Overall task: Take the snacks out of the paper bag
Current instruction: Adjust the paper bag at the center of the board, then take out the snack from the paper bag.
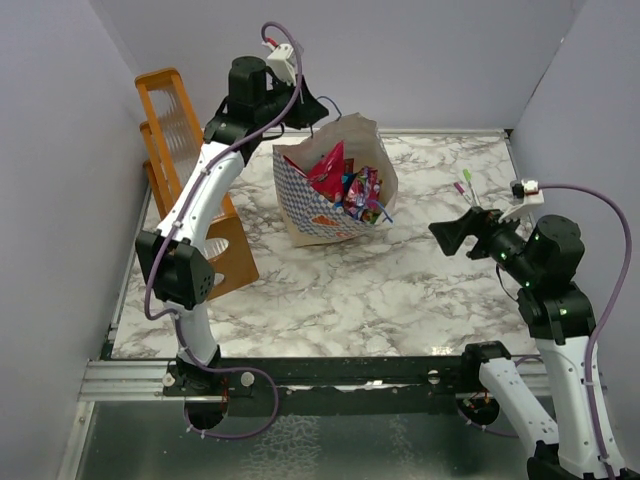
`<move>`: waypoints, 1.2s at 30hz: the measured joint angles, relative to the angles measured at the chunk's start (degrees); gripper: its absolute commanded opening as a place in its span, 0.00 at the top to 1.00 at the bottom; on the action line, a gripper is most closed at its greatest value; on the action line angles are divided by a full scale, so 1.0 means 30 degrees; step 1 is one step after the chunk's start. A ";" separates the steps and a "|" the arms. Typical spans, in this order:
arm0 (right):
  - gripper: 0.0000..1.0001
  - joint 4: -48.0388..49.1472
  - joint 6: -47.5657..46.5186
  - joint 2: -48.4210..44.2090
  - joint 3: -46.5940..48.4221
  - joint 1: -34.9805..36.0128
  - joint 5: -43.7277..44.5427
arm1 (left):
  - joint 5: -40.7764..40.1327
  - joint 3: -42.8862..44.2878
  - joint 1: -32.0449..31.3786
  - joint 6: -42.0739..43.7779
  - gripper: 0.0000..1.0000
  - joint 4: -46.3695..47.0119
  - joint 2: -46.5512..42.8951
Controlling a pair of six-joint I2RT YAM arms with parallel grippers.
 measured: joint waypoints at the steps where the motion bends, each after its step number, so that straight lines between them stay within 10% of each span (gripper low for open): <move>1: 0.01 -0.0102 0.0000 0.0000 0.0000 0.0000 -0.0291 | 0.0386 -0.0597 -0.0007 -0.0146 1.00 0.0277 -0.0306; 29: 0.12 -0.1042 0.0903 0.2688 0.1013 0.0029 -0.7038 | 0.3971 -1.1999 -0.2936 -0.4182 1.00 0.9530 -0.8131; 36: 0.08 0.0889 0.3738 0.4714 0.0787 0.6433 -0.3366 | 0.3978 -1.2356 -0.2696 -0.4575 1.00 1.0462 -0.8123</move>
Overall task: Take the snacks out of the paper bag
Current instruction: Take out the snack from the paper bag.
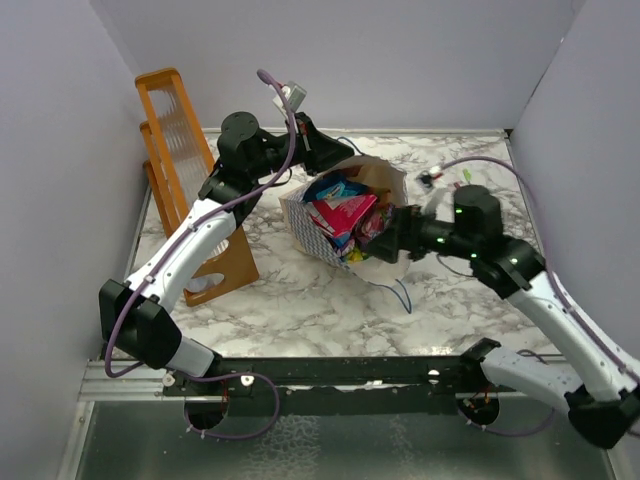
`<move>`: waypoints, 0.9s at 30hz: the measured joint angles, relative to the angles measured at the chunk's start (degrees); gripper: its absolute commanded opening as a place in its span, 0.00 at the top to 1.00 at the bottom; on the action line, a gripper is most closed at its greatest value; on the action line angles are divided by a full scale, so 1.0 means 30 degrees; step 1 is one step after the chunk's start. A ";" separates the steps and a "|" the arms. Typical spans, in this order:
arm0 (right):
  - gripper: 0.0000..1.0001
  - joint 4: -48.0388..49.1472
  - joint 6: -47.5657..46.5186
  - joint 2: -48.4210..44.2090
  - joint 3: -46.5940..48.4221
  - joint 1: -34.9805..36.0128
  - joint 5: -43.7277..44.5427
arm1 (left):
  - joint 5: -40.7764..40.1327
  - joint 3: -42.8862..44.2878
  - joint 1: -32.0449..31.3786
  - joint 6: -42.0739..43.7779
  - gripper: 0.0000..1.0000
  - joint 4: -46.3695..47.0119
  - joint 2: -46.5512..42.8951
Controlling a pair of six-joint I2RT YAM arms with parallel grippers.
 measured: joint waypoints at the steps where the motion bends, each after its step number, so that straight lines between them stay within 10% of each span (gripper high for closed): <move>1: 0.07 -0.0138 0.0306 0.0969 0.0656 0.1931 0.1457 | -0.0007 -0.0022 -0.0007 0.0015 1.00 0.0044 -0.0007; 13: 0.03 -0.1603 0.7009 0.8364 0.5574 0.8918 1.4039 | -0.0772 -0.0546 -0.0007 0.0699 1.00 0.0095 -0.0007; 27: 0.27 0.0051 1.1366 0.7577 0.3577 0.9282 2.0050 | -0.1275 -0.0605 -0.0240 0.1275 1.00 0.0007 -0.0022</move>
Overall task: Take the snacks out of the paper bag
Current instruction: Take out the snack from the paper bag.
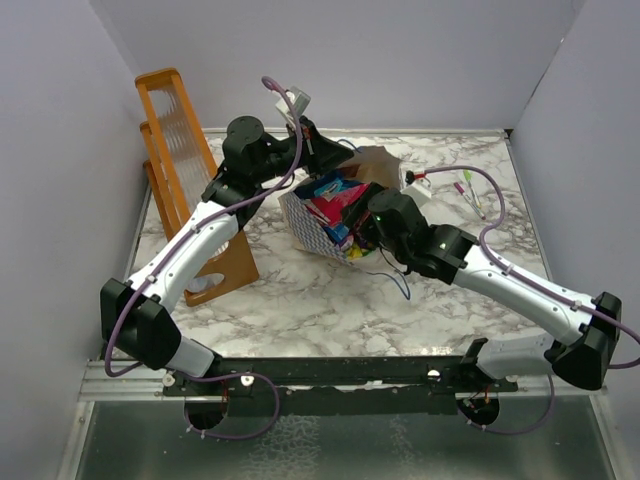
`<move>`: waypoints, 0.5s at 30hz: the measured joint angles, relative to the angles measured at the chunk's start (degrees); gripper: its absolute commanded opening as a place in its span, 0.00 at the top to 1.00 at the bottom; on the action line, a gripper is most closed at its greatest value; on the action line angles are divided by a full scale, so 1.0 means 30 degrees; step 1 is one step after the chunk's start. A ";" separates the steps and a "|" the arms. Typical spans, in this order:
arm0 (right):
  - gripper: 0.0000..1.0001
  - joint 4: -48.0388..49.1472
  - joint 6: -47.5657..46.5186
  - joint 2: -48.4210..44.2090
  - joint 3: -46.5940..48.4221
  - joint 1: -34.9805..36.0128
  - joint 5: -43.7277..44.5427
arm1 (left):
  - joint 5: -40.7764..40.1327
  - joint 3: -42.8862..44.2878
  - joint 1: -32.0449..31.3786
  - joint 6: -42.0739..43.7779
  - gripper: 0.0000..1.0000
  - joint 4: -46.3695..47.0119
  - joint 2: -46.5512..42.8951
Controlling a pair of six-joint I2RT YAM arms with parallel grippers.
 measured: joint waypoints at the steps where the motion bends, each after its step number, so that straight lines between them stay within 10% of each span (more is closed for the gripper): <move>1: 0.29 0.0182 0.0000 0.0015 0.0000 0.0000 0.0117 | -0.0080 0.0000 -0.0051 0.0095 1.00 -0.0080 -0.0022; 12: 0.60 0.2346 -0.0211 0.1698 0.0022 0.0000 0.0466 | -0.0590 0.0000 -0.0787 0.0991 1.00 -0.0546 -0.0430; 15: 0.83 0.2419 -0.0168 0.2288 0.0022 0.0000 0.0495 | -0.0685 0.0000 -0.0765 0.1056 1.00 -0.0627 -0.0430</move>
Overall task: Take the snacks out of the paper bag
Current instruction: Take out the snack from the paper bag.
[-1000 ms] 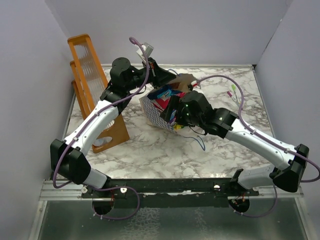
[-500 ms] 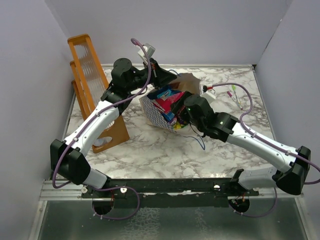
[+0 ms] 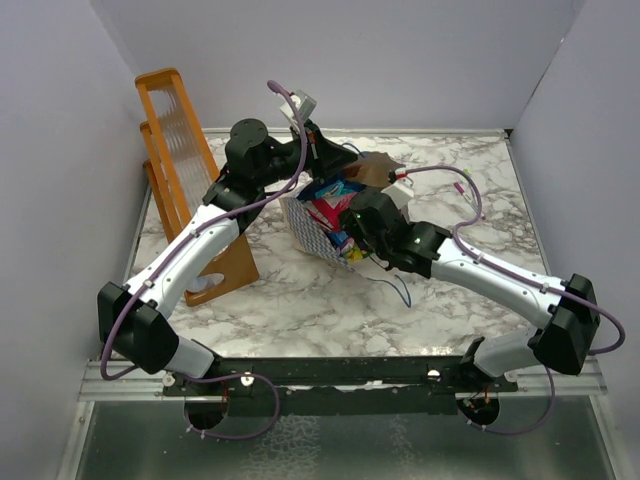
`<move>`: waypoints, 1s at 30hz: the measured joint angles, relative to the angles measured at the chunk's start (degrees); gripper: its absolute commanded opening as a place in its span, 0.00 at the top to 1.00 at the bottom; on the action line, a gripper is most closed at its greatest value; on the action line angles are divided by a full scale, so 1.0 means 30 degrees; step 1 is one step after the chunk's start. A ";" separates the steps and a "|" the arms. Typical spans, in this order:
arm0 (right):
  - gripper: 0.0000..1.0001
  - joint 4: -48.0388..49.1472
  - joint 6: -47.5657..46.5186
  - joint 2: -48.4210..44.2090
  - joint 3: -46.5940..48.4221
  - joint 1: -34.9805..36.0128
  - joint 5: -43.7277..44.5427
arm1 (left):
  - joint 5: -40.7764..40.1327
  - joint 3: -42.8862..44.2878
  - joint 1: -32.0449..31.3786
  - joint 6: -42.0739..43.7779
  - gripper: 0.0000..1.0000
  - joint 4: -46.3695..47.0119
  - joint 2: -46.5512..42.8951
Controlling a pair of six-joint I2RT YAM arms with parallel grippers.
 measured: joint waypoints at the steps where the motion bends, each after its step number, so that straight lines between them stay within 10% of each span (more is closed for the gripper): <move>1: 0.87 0.0015 0.0073 0.0095 0.0000 0.0000 0.0007 | -0.0007 0.0000 -0.0007 0.0000 1.00 -0.0036 0.0000; 30: 0.99 0.0801 -0.4605 -0.6237 0.1311 0.0000 -0.0153 | -0.1384 0.0000 -0.0015 0.1239 1.00 -0.0816 -0.0204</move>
